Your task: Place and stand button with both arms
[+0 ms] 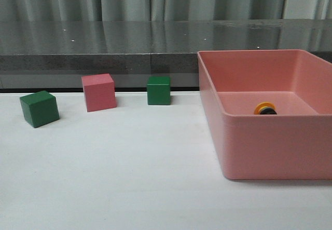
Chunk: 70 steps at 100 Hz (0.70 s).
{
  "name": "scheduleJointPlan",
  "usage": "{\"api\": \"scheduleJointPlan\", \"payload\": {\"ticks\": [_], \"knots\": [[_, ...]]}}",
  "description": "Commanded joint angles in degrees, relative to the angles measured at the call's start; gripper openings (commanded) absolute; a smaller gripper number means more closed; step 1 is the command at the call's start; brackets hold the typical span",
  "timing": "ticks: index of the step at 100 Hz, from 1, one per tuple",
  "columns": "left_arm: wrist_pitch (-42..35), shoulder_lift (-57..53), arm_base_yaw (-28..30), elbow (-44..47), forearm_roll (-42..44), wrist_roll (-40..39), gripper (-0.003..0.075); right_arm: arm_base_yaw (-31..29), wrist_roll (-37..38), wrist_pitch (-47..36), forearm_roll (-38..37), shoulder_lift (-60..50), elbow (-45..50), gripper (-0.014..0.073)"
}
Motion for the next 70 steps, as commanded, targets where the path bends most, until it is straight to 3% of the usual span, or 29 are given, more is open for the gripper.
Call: {"api": "scheduleJointPlan", "payload": {"ticks": [1, 52, 70], "knots": [[-4.69, -1.79, -0.03, 2.66, -0.24, -0.55, -0.0019, -0.22, -0.25, -4.14, -0.55, -1.06, -0.69, -0.0115], [-4.69, -1.79, -0.03, 2.66, -0.24, -0.55, -0.0019, -0.22, -0.25, -4.35, -0.55, -1.06, -0.69, -0.0115], [-4.69, -1.79, -0.03, 2.66, -0.24, -0.55, -0.0019, -0.09, -0.25, -17.34, -0.5, -1.06, -1.36, -0.0115]]}}
